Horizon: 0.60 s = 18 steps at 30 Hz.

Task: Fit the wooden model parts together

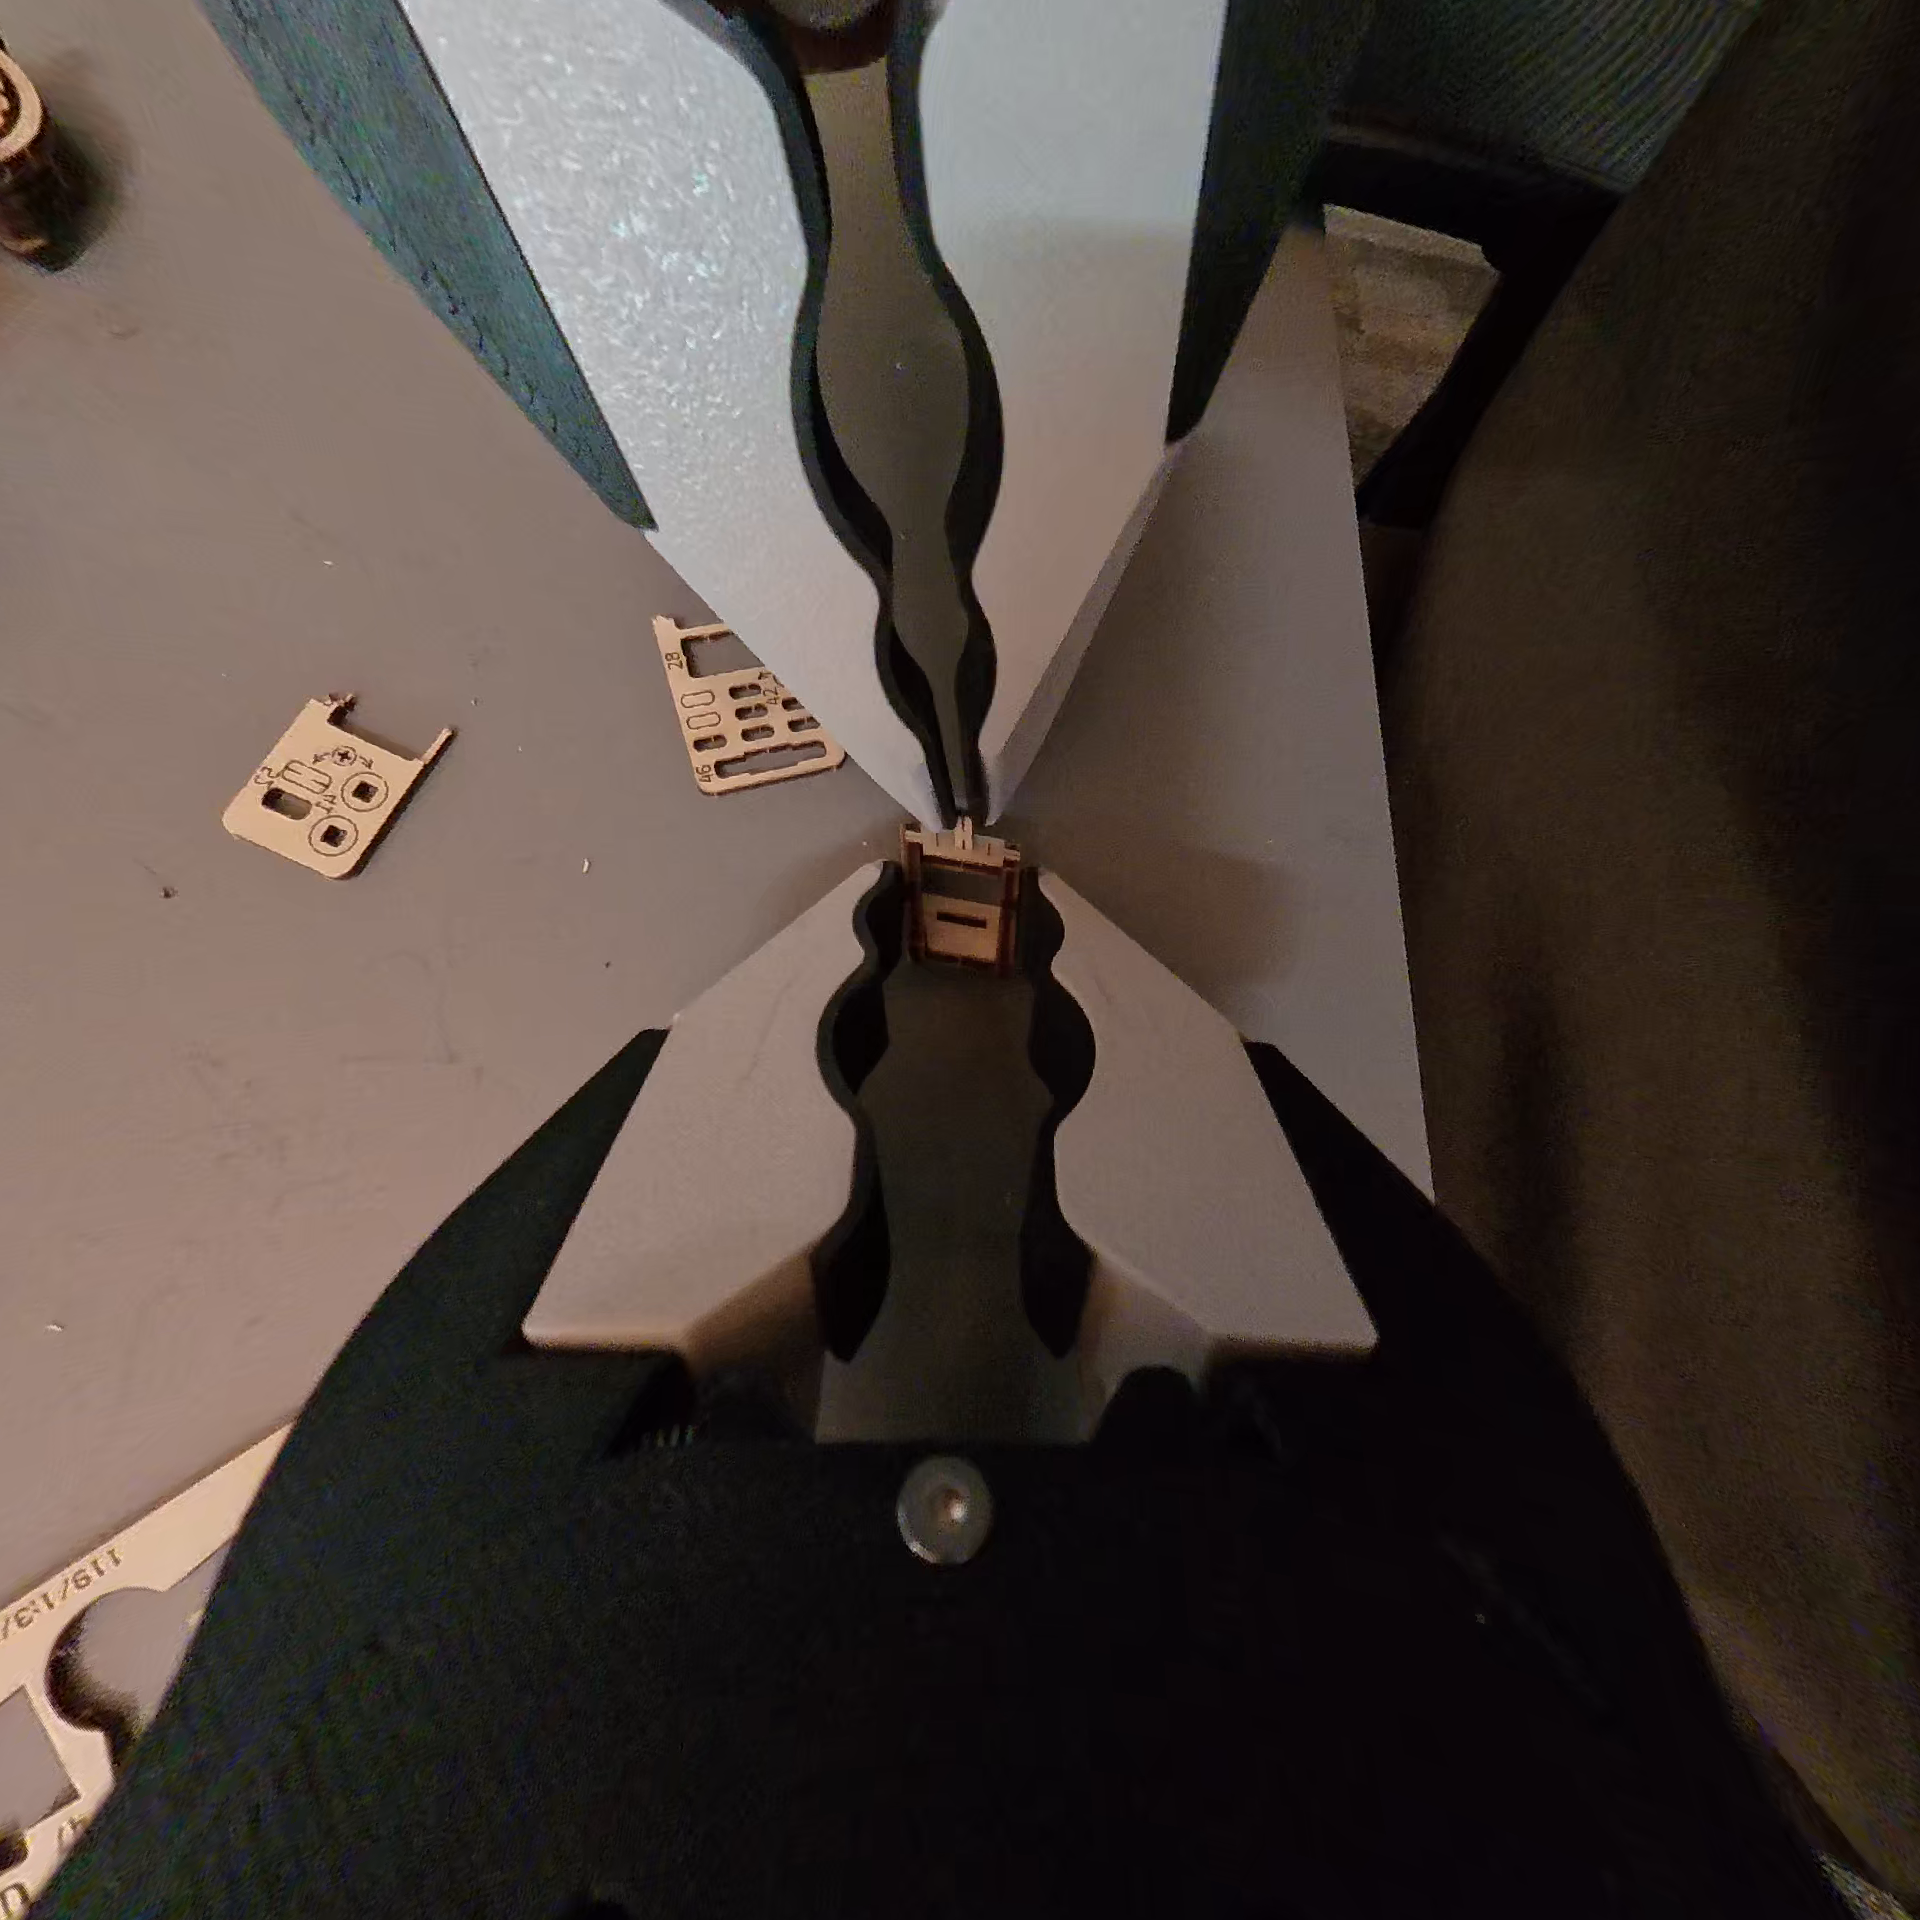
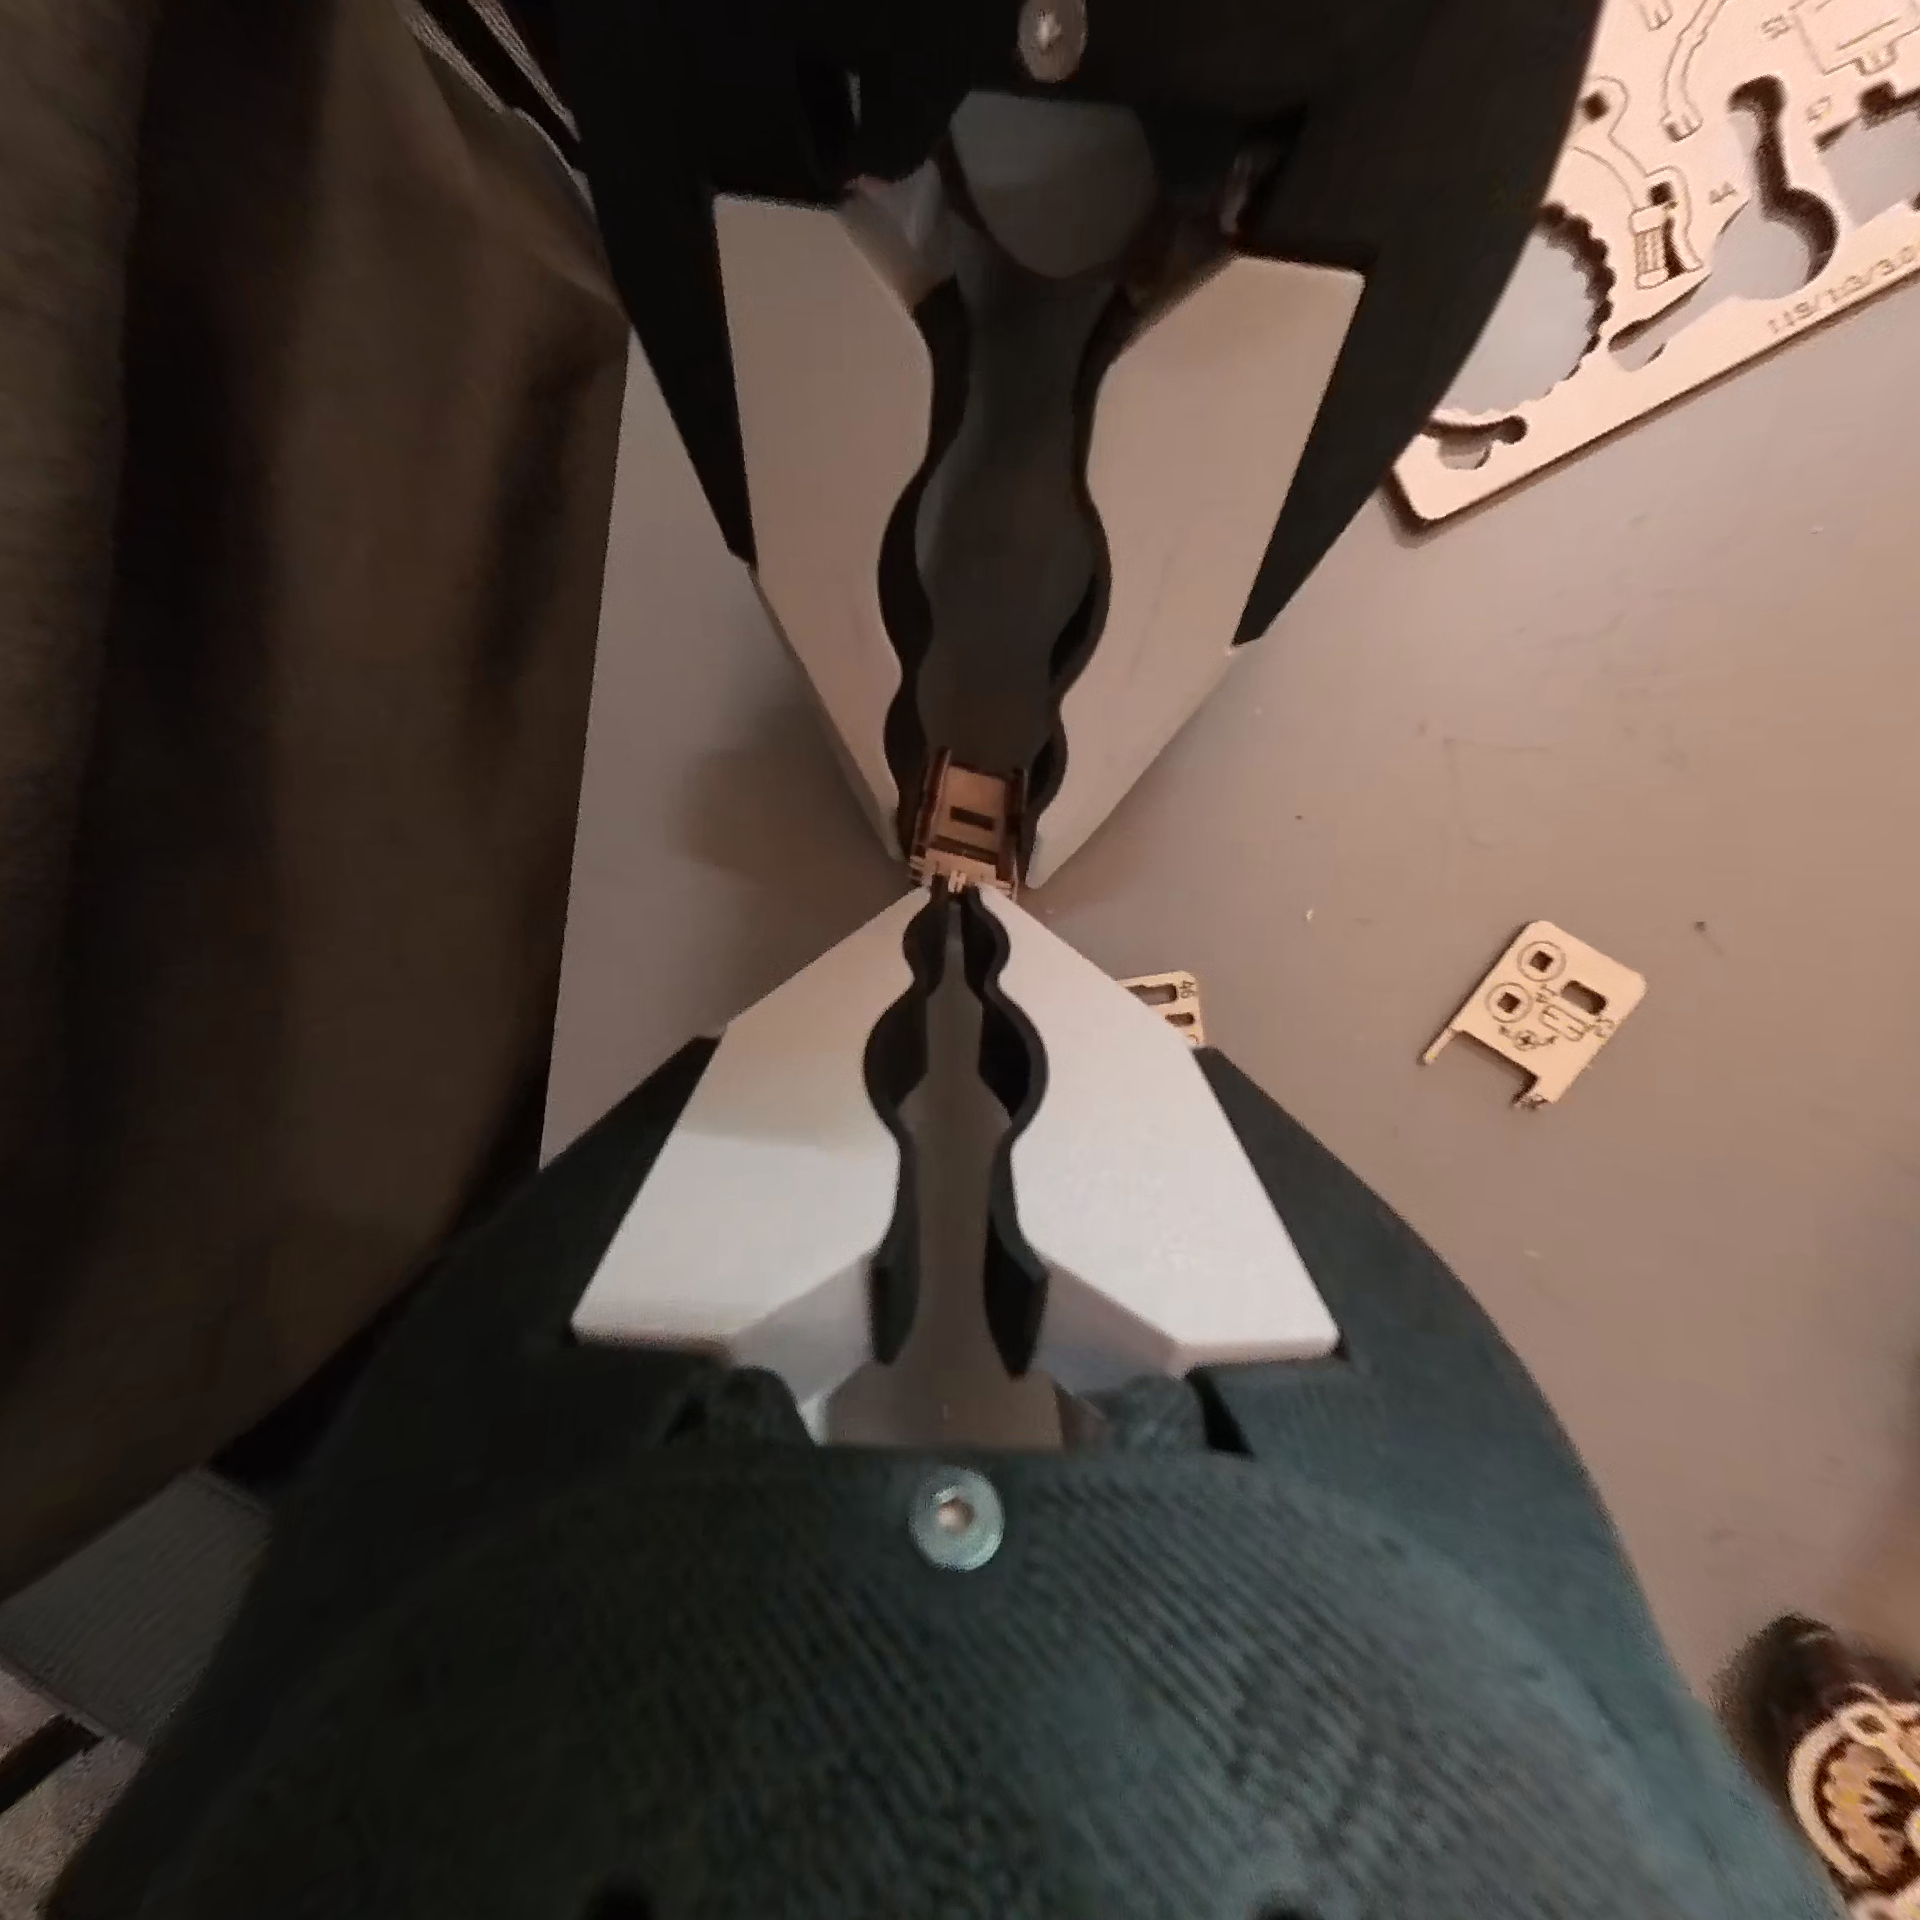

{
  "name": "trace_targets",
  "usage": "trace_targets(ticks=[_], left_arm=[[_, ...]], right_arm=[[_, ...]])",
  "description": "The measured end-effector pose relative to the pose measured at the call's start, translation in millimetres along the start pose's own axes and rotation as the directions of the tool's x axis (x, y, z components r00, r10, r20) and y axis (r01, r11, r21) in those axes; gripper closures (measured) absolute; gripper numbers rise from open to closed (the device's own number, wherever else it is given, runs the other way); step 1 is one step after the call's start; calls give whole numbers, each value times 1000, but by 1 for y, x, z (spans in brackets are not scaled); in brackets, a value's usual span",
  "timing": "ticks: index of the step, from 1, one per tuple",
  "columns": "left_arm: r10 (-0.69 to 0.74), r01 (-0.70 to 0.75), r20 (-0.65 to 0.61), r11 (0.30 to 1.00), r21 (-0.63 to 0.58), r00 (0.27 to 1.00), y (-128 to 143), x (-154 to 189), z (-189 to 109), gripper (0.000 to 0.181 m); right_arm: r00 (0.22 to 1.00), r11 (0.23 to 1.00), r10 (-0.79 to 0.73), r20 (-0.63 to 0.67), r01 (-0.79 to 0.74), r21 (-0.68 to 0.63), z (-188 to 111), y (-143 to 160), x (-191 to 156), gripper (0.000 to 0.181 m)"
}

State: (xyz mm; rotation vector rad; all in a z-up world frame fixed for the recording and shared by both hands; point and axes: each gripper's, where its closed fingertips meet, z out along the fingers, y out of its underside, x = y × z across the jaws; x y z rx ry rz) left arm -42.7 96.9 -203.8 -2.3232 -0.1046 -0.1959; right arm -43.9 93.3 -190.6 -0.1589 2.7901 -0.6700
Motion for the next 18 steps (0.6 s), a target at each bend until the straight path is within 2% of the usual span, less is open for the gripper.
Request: trace_targets(ticks=[11, 18], left_arm=[[-30, 30, 5, 1000, 10, 1000, -2, -3, 0, 159], [-14, 13, 19, 1000, 8, 1000, -1, -3, 0, 159]], right_arm=[[993, 999, -3, -118, -1, -39, -1, -4, 5, 180], [994, 997, -4, -109, -4, -71, -1, -1, 5, 180]])
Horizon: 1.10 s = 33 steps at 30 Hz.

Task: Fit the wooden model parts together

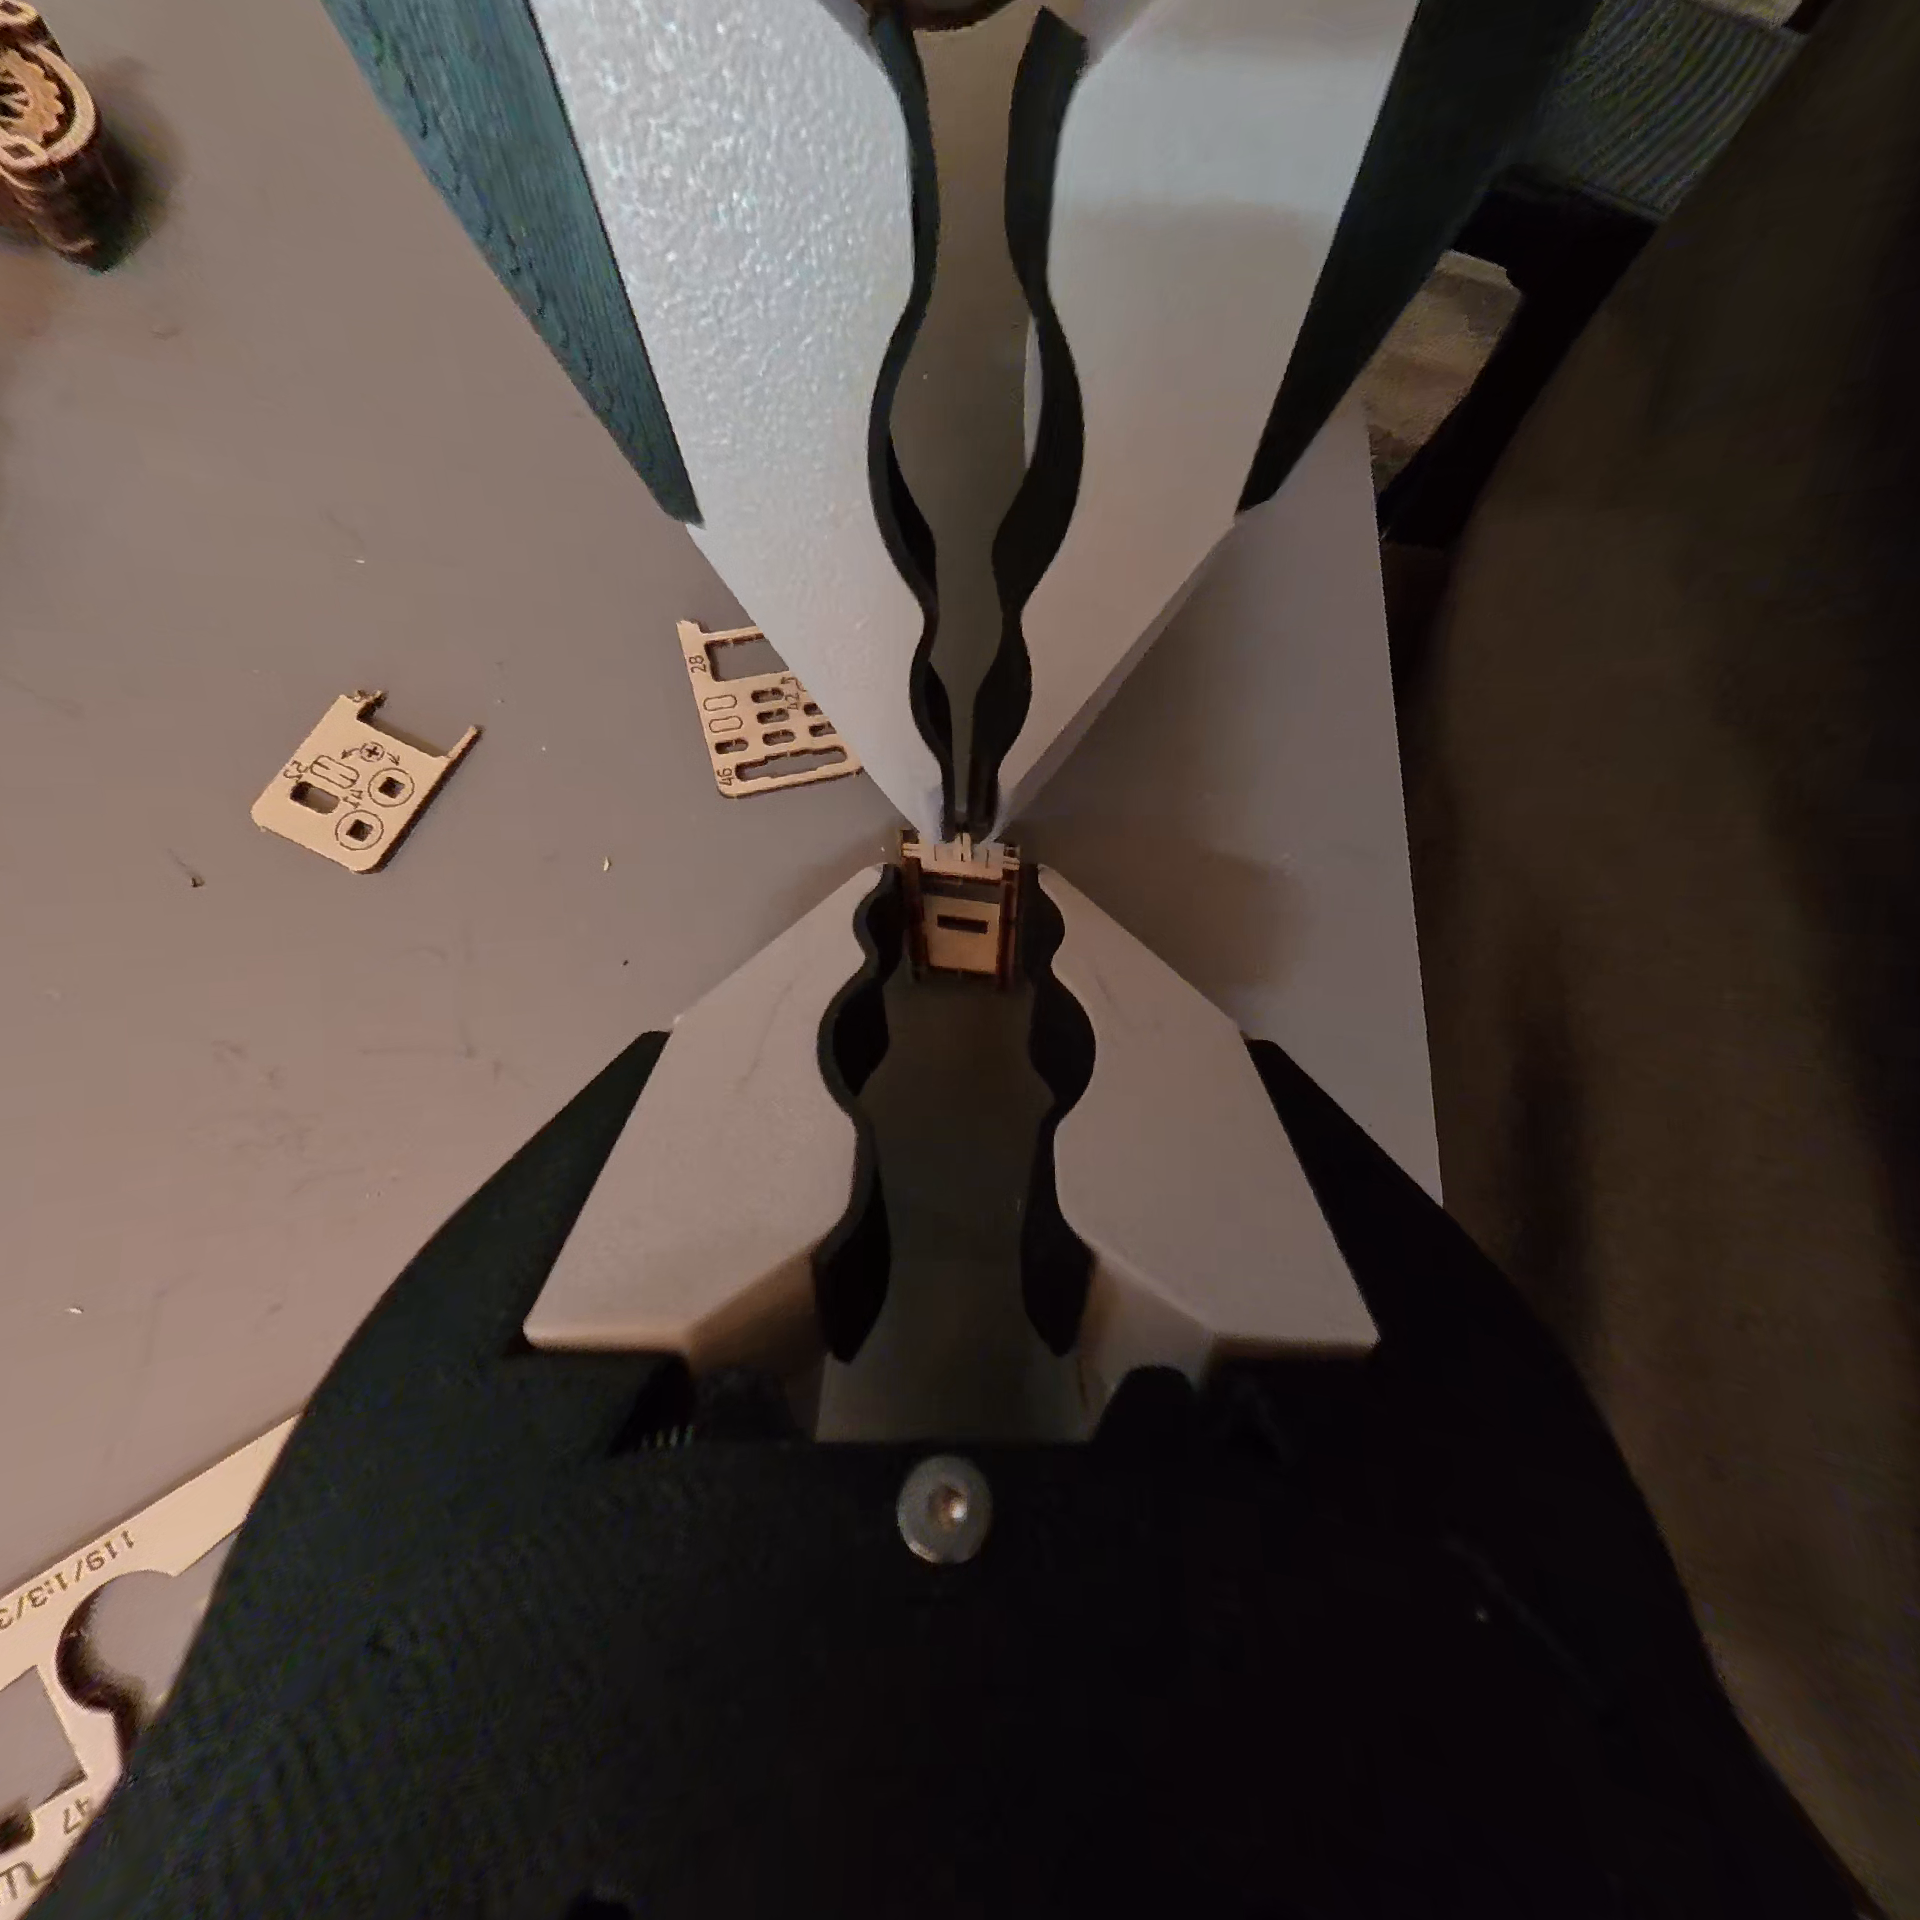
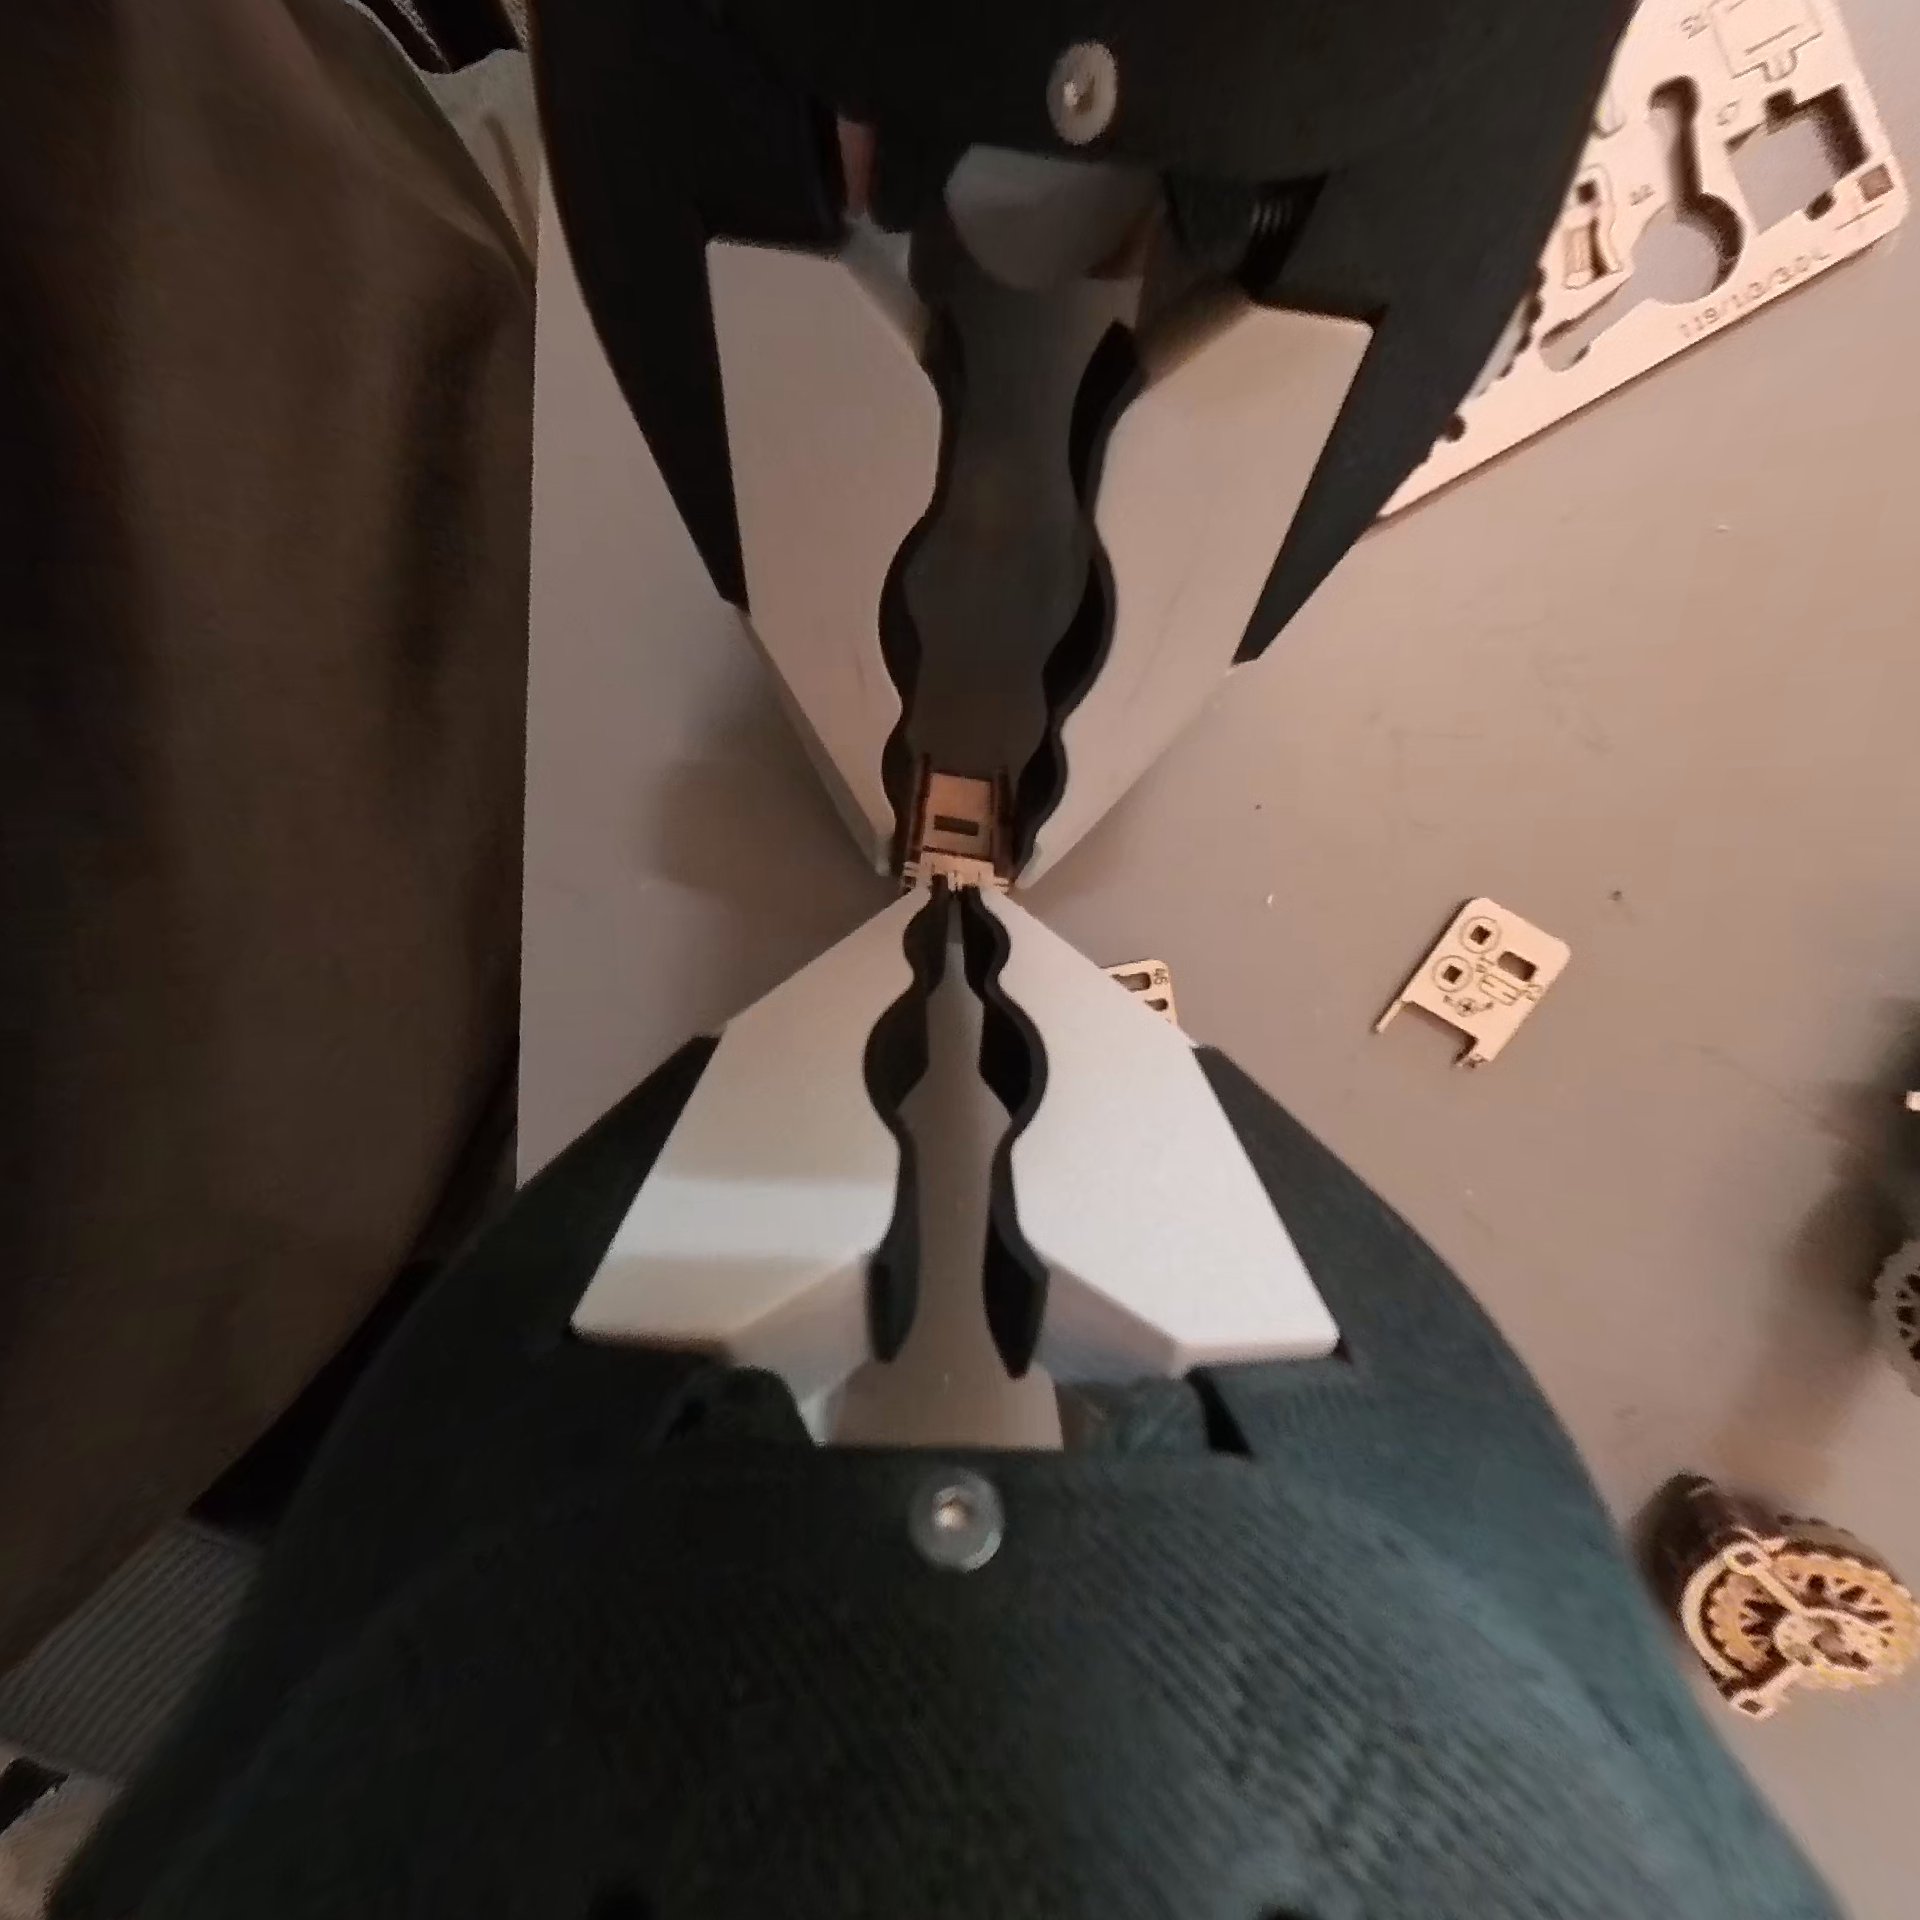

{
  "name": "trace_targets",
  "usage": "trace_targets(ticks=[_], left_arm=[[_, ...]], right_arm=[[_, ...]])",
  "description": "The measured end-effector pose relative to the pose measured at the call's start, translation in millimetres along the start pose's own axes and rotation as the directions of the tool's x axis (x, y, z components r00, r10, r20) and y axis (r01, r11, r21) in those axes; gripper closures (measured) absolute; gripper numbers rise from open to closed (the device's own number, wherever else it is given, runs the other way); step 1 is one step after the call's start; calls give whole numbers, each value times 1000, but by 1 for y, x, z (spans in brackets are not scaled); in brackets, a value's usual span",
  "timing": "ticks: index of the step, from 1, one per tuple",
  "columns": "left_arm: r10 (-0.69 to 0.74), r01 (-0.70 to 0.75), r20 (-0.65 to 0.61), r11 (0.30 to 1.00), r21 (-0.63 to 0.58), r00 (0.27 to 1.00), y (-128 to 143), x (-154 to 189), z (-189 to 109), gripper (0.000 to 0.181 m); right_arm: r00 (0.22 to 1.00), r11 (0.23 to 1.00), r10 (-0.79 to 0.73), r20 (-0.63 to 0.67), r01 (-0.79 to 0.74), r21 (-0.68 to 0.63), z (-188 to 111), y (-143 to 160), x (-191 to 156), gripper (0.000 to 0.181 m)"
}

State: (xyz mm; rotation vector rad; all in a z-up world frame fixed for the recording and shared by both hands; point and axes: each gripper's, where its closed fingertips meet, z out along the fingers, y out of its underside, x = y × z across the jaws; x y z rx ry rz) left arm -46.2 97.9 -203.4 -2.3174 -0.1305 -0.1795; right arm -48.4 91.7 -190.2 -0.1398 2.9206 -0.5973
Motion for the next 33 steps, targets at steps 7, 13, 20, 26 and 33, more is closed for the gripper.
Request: trace_targets(ticks=[7, 13, 20, 26, 33], left_arm=[[19, -19, 6, 1000, -3, 1000, 1, 2, 0, 150], [24, -24, 1, 1000, -8, 1000, 2, 2, 1, 150], [9, -9, -33, 1000, -2, 999, 1, 5, 0, 150], [-64, 72, -71, 992, 102, 995, -9, 1, -13, 142], [-216, 351, -339, 841, 411, 916, -45, 6, -68, 129]], right_arm=[[999, 998, 35, 11, -36, 42, -1, 4, 0, 180], [994, 982, 94, 49, -101, 161, 0, 4, -4, 180], [976, 909, 193, 102, -217, 357, -6, 3, -5, 180], [967, 811, 227, 115, -253, 528, -27, -9, 0, 180], [963, 586, 185, 194, -267, 765, -72, -35, 0, 181]])
